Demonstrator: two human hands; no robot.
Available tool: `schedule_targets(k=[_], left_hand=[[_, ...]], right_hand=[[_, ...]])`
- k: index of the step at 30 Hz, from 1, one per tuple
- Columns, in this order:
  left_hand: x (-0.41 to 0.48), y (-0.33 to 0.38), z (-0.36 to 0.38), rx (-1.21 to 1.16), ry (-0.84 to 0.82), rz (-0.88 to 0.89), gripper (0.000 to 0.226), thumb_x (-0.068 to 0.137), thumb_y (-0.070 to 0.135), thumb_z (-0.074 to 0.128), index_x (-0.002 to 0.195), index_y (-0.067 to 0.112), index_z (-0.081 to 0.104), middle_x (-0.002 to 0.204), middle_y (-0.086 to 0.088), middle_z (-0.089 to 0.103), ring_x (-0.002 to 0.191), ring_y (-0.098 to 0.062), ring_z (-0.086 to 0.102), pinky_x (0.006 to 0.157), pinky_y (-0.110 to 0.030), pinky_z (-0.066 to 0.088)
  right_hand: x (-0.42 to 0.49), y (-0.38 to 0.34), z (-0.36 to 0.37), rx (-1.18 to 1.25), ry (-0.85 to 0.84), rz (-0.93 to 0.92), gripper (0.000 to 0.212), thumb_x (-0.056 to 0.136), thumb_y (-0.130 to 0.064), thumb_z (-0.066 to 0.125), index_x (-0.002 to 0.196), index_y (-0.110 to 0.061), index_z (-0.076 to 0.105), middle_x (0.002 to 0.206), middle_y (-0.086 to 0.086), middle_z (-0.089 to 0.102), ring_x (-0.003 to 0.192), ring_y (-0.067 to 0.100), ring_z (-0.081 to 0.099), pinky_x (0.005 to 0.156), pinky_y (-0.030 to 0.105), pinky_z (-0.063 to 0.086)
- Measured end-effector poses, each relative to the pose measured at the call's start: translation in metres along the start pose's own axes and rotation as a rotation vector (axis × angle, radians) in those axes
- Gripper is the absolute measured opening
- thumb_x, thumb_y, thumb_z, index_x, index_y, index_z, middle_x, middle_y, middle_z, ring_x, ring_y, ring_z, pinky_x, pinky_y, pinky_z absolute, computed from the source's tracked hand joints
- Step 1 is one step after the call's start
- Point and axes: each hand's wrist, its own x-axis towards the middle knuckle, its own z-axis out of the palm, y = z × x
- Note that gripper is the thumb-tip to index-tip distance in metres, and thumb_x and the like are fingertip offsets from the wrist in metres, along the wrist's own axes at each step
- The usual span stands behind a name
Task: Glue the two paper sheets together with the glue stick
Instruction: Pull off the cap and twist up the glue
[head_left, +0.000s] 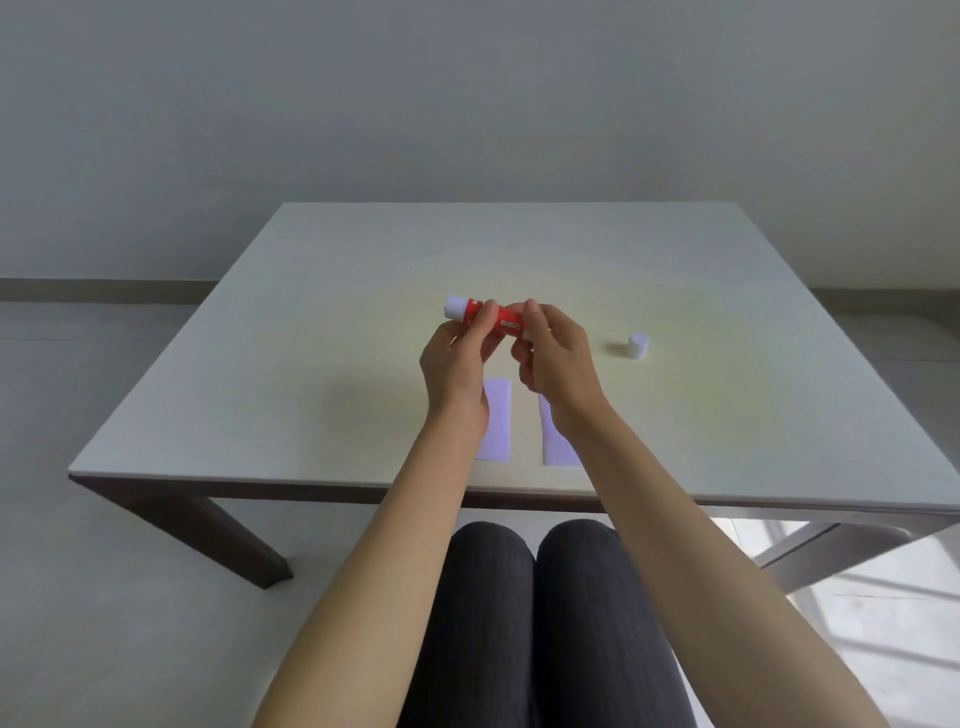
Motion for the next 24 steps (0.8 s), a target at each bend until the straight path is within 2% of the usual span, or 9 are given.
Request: schedule_targets(k=[3, 5, 7, 10, 14, 16, 18, 21, 24], left_hand=[[-0.005, -0.002, 0.001, 0.114, -0.034, 0.05, 0.012, 0.078, 0.019, 0.072, 0.085, 0.011, 0.067, 0.09, -0.004, 0.071, 0.085, -0.01, 0.07, 0.084, -0.024, 0.05], [-0.007, 0.0, -0.001, 0.218, -0.061, 0.076, 0.019, 0.074, 0.031, 0.072, 0.088, 0.018, 0.071, 0.098, 0.001, 0.073, 0.094, -0.003, 0.064, 0.082, -0.015, 0.043], [-0.005, 0.002, -0.004, 0.259, -0.095, 0.106, 0.019, 0.079, 0.033, 0.068, 0.093, 0.022, 0.074, 0.096, 0.014, 0.073, 0.089, 0.012, 0.06, 0.076, -0.008, 0.041], [-0.003, 0.003, -0.006, 0.248, -0.118, 0.116, 0.017, 0.086, 0.03, 0.062, 0.096, 0.022, 0.074, 0.095, 0.019, 0.073, 0.086, 0.018, 0.059, 0.079, -0.012, 0.039], [-0.01, 0.0, -0.002, 0.209, -0.116, 0.076, 0.015, 0.085, 0.035, 0.064, 0.082, 0.028, 0.077, 0.108, 0.006, 0.073, 0.109, 0.0, 0.06, 0.095, -0.02, 0.039], [-0.011, 0.002, 0.001, 0.162, -0.033, 0.05, 0.017, 0.081, 0.038, 0.068, 0.073, 0.027, 0.077, 0.098, 0.007, 0.075, 0.104, -0.004, 0.064, 0.089, -0.02, 0.041], [-0.008, 0.004, 0.003, 0.157, -0.009, 0.045, 0.015, 0.081, 0.035, 0.068, 0.072, 0.026, 0.075, 0.093, 0.009, 0.076, 0.101, -0.003, 0.064, 0.084, -0.02, 0.039], [-0.006, 0.006, 0.004, 0.191, -0.101, 0.071, 0.014, 0.083, 0.032, 0.067, 0.091, 0.021, 0.07, 0.098, 0.007, 0.076, 0.113, -0.006, 0.06, 0.09, -0.023, 0.038], [-0.007, 0.006, 0.002, 0.242, -0.115, 0.094, 0.023, 0.085, 0.033, 0.065, 0.103, 0.018, 0.068, 0.097, 0.011, 0.076, 0.105, 0.004, 0.06, 0.086, -0.018, 0.038]], right_hand=[[0.001, -0.004, -0.005, 0.19, 0.006, 0.244, 0.03, 0.1, -0.028, 0.036, 0.079, -0.011, 0.05, 0.037, -0.012, 0.031, 0.03, 0.006, 0.024, 0.036, 0.017, 0.02], [0.0, -0.009, -0.008, 0.291, -0.059, 0.415, 0.033, 0.099, -0.033, 0.037, 0.071, -0.016, 0.038, 0.038, -0.01, 0.026, 0.031, 0.009, 0.02, 0.035, 0.017, 0.018], [-0.004, -0.009, -0.01, 0.251, -0.119, 0.343, 0.031, 0.099, -0.035, 0.04, 0.074, -0.016, 0.042, 0.046, -0.006, 0.034, 0.036, 0.01, 0.027, 0.037, 0.02, 0.025], [-0.011, -0.008, -0.012, 0.157, -0.122, 0.078, 0.016, 0.099, -0.021, 0.046, 0.099, -0.007, 0.053, 0.067, 0.003, 0.05, 0.051, 0.016, 0.044, 0.05, 0.024, 0.039], [-0.013, -0.007, -0.013, 0.021, -0.025, -0.089, 0.015, 0.096, -0.013, 0.051, 0.101, 0.0, 0.054, 0.065, 0.007, 0.052, 0.049, 0.015, 0.046, 0.05, 0.025, 0.04], [-0.014, -0.005, -0.01, -0.077, -0.01, -0.188, 0.015, 0.094, -0.013, 0.054, 0.098, 0.001, 0.055, 0.062, 0.006, 0.055, 0.048, 0.014, 0.047, 0.049, 0.023, 0.04], [-0.014, -0.003, -0.008, -0.105, -0.001, -0.16, 0.025, 0.095, -0.024, 0.053, 0.086, -0.001, 0.057, 0.052, 0.003, 0.054, 0.042, 0.012, 0.044, 0.046, 0.022, 0.037], [-0.012, -0.003, -0.01, -0.088, 0.024, 0.087, 0.057, 0.097, -0.046, 0.039, 0.061, -0.006, 0.056, 0.035, -0.004, 0.045, 0.031, 0.009, 0.037, 0.036, 0.016, 0.03], [-0.011, -0.004, -0.015, -0.047, -0.034, 0.136, 0.057, 0.096, -0.049, 0.038, 0.072, -0.003, 0.063, 0.043, 0.0, 0.051, 0.036, 0.013, 0.041, 0.038, 0.017, 0.032]])
